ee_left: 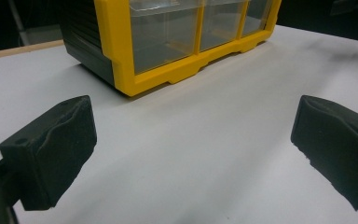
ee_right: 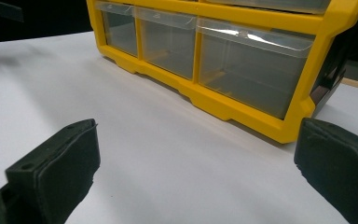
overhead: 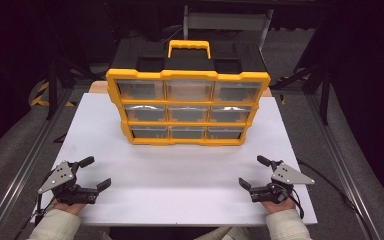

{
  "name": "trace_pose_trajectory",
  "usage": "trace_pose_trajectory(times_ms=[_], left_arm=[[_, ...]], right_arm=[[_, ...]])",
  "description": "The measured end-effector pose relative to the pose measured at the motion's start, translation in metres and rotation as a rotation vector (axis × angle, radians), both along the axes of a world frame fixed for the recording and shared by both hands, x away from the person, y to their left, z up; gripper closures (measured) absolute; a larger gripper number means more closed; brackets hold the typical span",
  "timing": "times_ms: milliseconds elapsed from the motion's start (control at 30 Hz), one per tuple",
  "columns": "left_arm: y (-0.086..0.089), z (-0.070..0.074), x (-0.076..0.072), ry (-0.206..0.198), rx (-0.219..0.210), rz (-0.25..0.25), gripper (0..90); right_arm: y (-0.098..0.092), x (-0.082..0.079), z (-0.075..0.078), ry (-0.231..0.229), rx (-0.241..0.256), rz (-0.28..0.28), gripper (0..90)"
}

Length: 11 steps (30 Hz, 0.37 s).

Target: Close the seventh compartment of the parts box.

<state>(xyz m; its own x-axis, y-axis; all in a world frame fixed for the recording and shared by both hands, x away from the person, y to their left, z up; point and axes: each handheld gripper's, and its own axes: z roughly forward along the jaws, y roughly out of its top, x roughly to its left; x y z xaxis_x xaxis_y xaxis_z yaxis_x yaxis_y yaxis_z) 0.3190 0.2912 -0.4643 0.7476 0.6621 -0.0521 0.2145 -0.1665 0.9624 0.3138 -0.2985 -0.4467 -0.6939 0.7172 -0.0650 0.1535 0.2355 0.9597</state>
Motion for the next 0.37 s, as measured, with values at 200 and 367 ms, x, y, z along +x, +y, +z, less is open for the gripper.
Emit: trace_pose_trajectory(times_ms=[200, 367], left_arm=[[-0.0009, -0.0003, -0.0001, 0.003, -0.005, 0.001, 0.8], [0.0004, 0.0004, -0.0001, 0.008, -0.009, 0.000, 0.8]], right_arm=[[0.0001, -0.0001, 0.0001, -0.001, 0.000, 0.002, 0.8], [0.0001, 0.0000, 0.0002, -0.001, 0.001, 0.003, 0.8]])
